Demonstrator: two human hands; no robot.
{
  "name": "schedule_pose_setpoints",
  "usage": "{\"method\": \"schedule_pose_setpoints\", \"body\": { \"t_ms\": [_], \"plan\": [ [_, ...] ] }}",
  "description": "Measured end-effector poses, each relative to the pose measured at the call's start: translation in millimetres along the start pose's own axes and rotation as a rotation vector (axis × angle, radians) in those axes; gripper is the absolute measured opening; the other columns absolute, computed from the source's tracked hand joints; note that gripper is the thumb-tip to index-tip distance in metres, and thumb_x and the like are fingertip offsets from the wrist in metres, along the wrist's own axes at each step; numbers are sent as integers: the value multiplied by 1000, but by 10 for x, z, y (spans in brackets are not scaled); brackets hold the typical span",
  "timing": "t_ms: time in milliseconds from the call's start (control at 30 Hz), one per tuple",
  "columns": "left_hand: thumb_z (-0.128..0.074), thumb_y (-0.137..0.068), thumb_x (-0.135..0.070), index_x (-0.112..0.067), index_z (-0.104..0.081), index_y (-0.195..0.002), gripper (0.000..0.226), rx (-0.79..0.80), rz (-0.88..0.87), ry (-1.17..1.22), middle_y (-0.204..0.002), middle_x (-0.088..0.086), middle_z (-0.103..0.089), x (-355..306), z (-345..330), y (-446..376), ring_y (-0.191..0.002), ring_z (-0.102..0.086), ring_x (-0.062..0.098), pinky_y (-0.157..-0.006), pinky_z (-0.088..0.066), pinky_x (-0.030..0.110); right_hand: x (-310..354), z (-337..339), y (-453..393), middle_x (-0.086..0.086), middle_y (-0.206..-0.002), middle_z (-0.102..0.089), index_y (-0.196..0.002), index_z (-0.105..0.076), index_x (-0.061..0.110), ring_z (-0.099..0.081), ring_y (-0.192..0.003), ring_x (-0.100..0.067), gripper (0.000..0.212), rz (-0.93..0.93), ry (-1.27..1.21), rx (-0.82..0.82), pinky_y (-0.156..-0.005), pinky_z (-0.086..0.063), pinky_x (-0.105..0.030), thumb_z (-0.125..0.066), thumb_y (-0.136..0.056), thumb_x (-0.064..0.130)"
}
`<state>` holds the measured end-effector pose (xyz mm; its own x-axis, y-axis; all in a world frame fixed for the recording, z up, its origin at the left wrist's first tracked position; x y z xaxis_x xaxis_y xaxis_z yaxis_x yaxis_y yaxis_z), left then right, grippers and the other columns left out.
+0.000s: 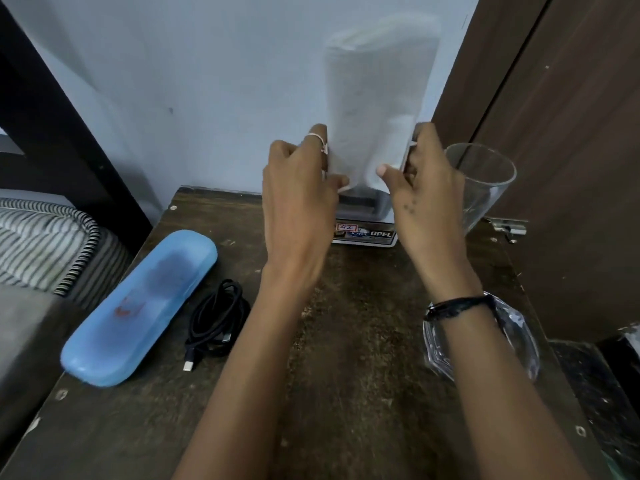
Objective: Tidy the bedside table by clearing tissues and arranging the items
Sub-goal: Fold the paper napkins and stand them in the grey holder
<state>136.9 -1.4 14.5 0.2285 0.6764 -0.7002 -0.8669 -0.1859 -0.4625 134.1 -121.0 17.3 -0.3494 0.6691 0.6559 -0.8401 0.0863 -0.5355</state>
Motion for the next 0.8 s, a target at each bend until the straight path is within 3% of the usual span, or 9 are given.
{"method": "schedule_pose_setpoints", "body": {
  "t_ms": [33, 100, 233, 367, 467, 600, 667, 733, 800],
  "plan": [
    [-66, -79, -6, -14, -56, -97, 23, -8, -2, -9, -93, 7, -56, 30, -16, -16, -77, -41, -12, -61, -41, 16, -20, -26, -21, -16, -97, -67, -112, -46, 7, -64, -86, -25, 24, 0, 6, 15, -72, -54, -38, -55, -90, 7],
    [-68, -77, -9, -11, -57, -98, 24, 12, -1, -21, -90, 6, -57, 83, -39, -34, -88, -46, 10, -68, -46, 28, -66, -63, -41, -11, -108, -67, -113, -44, 9, -64, -97, -21, 27, -24, 0, 48, -72, -52, -23, -57, -89, 8],
    [-68, -76, -8, -6, -57, -98, 25, 84, -39, -84, -87, 7, -53, 103, -67, -35, -97, -46, 28, -76, -46, 46, -123, -130, -50, -11, -110, -65, -110, -42, 11, -62, -99, -25, 28, -66, 17, 63, -74, -53, -35, -58, -86, 7],
    [-62, -74, 1, -5, -53, -88, 18, 86, -74, -103, -102, 7, -55, 108, -116, 7, -100, -42, 27, -78, -44, 46, -113, -166, -34, -11, -111, -56, -109, -41, 9, -49, -105, -27, 30, -55, 130, 89, -70, -43, -35, -57, -84, 4],
    [-67, -75, -9, -5, -55, -82, 14, 72, -70, -128, -116, 11, -51, 134, -100, -11, -104, -41, 29, -78, -44, 45, -110, -148, -12, -13, -112, -52, -113, -41, 7, -43, -108, -26, 34, -19, 220, 121, -64, -29, -25, -57, -84, 3],
    [-71, -75, -18, -12, -48, -75, 24, 99, -47, -216, -116, 12, -47, 163, -91, 3, -109, -40, 29, -80, -45, 46, -104, -149, 41, 2, -83, -36, -119, -44, 6, -41, -106, -23, 38, 16, 284, 153, -64, -32, -23, -55, -83, 0],
    [-71, -76, -21, -14, -47, -76, 24, 117, -57, -226, -112, 8, -48, 179, -89, -14, -107, -38, 26, -81, -42, 41, -98, -137, 26, 6, -78, -32, -118, -45, 7, -41, -106, -22, 37, 2, 268, 192, -69, -38, -26, -56, -83, 1],
    [-69, -78, -26, -13, -54, -85, 21, 138, -61, -170, -98, -1, -45, 179, -53, -66, -100, -34, 19, -76, -29, 24, -95, -114, -21, -1, -89, -42, -116, -47, 10, -43, -107, -22, 35, -56, 207, 216, -72, -42, -28, -57, -83, 7],
    [-68, -80, -31, -18, -54, -92, 22, 170, 1, -19, -82, -12, -44, 163, 21, -117, -98, -39, 15, -64, -24, 20, -100, -84, -60, -5, -100, -55, -112, -51, 14, -49, -103, -22, 30, -108, 90, 185, -69, -42, -23, -59, -83, 11]
  ]
}}
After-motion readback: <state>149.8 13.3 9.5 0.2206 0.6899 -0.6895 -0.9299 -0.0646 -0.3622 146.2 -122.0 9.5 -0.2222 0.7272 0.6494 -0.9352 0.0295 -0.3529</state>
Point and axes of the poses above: each hand's wrist, its own y-axis away from the middle knuckle, its own z-axis out of the back of the hand, x = y × z, the point moved 1 cm from there along -y, towards the middle knuckle
